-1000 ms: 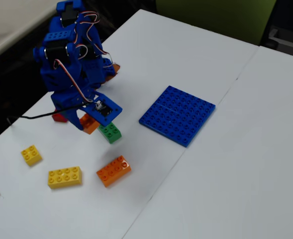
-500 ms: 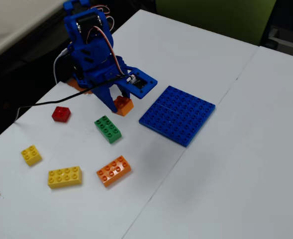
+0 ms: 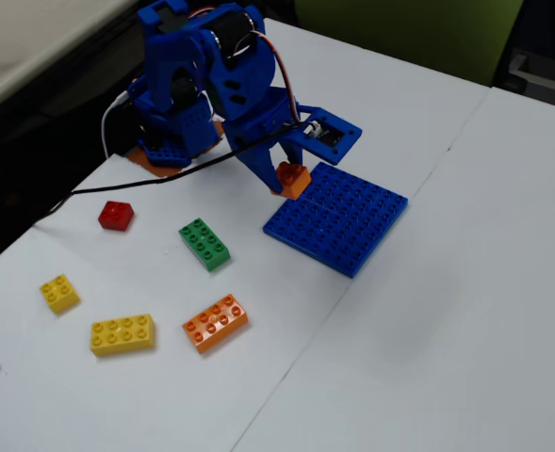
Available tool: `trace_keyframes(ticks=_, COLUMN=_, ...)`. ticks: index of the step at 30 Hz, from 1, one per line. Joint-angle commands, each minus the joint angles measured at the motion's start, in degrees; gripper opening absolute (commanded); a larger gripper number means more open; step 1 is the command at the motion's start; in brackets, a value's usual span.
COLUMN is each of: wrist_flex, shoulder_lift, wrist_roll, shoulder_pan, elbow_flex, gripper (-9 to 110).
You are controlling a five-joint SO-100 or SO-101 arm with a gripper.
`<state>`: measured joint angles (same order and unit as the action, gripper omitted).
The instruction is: Pick up the 2x2 orange block and go up the 8x8 blue block.
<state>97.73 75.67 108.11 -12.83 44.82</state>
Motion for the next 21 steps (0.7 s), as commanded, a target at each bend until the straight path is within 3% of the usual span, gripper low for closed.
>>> trace_keyframes(ticks=1, wrist_flex=0.5, shoulder_lift=-0.2, wrist_roll=-1.4, shoulder_pan=3.3, elbow_flex=-2.9, gripper=0)
trace_keyframes(ticks=21, wrist_flex=-0.2, shoulder_lift=-6.4, wrist_roll=-11.0, shoulder_pan=13.0, elbow_flex=-2.9, gripper=0)
